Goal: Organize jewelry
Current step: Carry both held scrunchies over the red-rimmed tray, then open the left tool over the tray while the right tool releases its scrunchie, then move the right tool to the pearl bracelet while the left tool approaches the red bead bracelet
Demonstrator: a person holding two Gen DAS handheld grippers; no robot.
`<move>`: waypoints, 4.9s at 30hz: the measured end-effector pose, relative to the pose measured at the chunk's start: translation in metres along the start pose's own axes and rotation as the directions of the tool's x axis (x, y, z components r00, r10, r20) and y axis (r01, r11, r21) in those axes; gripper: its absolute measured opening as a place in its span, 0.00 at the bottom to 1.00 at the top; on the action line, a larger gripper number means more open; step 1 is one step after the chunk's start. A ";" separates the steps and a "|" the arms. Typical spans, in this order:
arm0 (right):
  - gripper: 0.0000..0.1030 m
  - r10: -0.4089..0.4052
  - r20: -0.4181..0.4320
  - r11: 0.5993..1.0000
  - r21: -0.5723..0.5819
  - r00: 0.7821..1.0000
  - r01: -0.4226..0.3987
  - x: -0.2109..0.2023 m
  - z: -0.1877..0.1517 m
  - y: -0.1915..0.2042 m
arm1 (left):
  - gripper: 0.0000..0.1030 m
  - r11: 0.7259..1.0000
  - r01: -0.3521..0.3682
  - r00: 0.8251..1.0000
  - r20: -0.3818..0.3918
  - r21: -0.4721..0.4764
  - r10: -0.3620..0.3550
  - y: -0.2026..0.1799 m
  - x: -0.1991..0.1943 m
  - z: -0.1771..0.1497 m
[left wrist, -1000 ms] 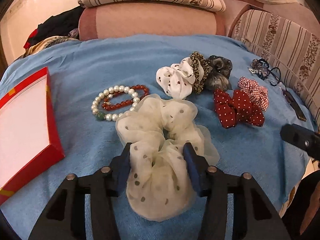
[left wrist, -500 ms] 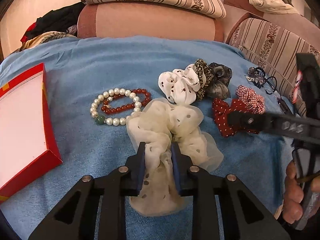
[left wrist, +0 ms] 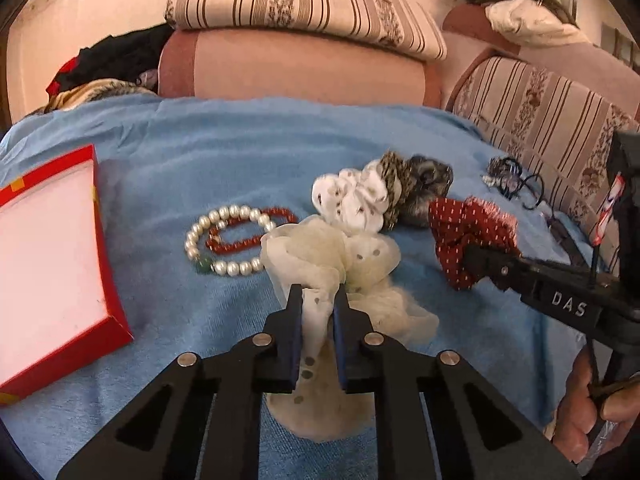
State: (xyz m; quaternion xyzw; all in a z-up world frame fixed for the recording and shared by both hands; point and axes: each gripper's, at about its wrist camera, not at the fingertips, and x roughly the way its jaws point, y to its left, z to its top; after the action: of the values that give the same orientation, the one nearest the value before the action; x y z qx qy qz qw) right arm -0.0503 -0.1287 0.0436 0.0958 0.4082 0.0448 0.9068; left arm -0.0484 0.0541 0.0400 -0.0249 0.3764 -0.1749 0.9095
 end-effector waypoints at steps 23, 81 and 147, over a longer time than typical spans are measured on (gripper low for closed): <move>0.14 0.029 0.065 0.999 0.019 0.997 -0.031 -0.038 -0.011 0.018 | 0.12 1.000 -0.006 0.990 0.141 0.013 0.004 0.005 -0.041 0.018; 0.16 0.296 -0.150 0.877 -0.348 0.943 -0.330 0.015 0.060 0.314 | 0.12 0.793 -0.227 0.926 0.127 -0.565 0.355 0.297 -0.131 0.044; 0.54 0.355 -0.300 0.914 -0.085 0.885 -0.396 0.097 0.094 0.271 | 0.37 0.742 -0.343 0.903 0.017 -0.576 0.430 0.294 -0.096 0.067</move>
State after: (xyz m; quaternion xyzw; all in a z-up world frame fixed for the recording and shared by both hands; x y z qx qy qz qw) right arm 0.0833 0.1392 0.0904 0.1004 0.5007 0.2620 0.8189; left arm 0.0228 0.3562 0.1013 -0.2245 0.3389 0.1384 0.9031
